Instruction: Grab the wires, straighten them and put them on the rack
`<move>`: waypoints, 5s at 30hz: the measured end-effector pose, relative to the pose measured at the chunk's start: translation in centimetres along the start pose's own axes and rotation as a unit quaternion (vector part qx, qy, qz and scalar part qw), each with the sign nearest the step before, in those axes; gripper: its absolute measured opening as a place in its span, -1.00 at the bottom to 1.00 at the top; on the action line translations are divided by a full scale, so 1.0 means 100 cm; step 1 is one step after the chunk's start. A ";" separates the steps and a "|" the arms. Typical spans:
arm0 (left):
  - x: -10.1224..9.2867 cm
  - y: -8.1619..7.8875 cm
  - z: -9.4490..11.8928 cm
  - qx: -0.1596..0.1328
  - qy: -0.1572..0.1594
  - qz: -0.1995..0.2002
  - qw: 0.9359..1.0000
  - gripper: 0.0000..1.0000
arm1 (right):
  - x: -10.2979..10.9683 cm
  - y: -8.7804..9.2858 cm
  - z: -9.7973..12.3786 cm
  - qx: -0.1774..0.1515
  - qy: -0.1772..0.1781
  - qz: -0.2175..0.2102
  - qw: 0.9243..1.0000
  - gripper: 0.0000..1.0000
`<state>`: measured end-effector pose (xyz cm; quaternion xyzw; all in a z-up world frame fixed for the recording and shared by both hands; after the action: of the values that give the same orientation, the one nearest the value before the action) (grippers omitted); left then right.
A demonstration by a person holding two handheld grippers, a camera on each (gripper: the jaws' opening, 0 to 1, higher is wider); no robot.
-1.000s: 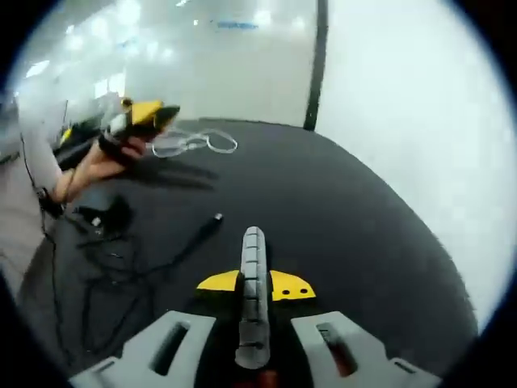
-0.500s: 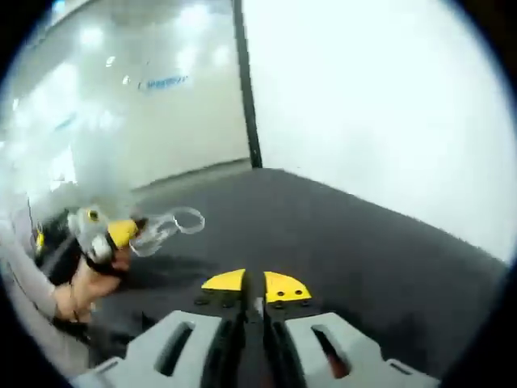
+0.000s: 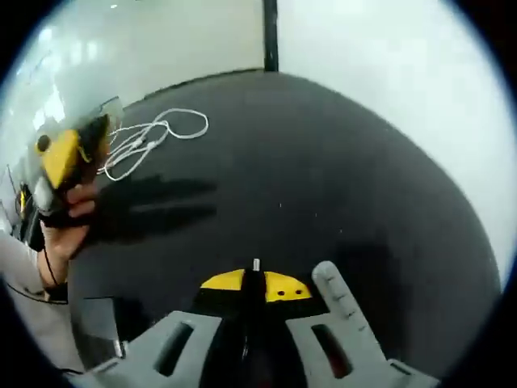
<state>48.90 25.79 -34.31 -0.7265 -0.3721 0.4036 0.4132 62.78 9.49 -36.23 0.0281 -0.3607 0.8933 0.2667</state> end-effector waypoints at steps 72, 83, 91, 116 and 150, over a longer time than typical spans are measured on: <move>-0.040 0.100 -0.171 0.342 0.203 -0.225 0.889 -0.91 | -0.051 0.072 0.053 -0.201 0.076 -0.162 0.963 -1.00; -0.053 0.116 -0.168 0.372 0.248 -0.196 0.873 -0.91 | -0.049 0.074 0.056 -0.207 0.088 -0.166 0.960 -1.00; -0.049 0.103 -0.175 0.348 0.244 -0.192 0.885 -0.91 | -0.049 0.069 0.071 -0.242 0.065 -0.183 0.951 -1.00; -0.044 0.116 -0.176 0.396 0.266 -0.169 0.863 -0.91 | -0.039 0.070 0.050 -0.204 0.120 -0.145 0.961 -0.99; -0.040 0.110 -0.178 0.420 0.283 -0.171 0.845 -0.92 | -0.035 0.071 0.046 -0.207 0.147 -0.181 0.950 -0.99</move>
<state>65.46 12.73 -37.19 -0.4909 -0.1522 0.2209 0.8289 61.62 0.64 -38.13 -0.0940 -0.4831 0.7301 0.4740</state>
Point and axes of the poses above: the point that each gripper's makers call its tool centre point, and the gripper's own axes: z roughly backward along the fingers, x roughly to its left, y roughly out of its underside, the point moved 9 cm from there along z, roughly backward along the fingers, and after that the axes turned 4 degrees about -y, right-handed, at the moved point
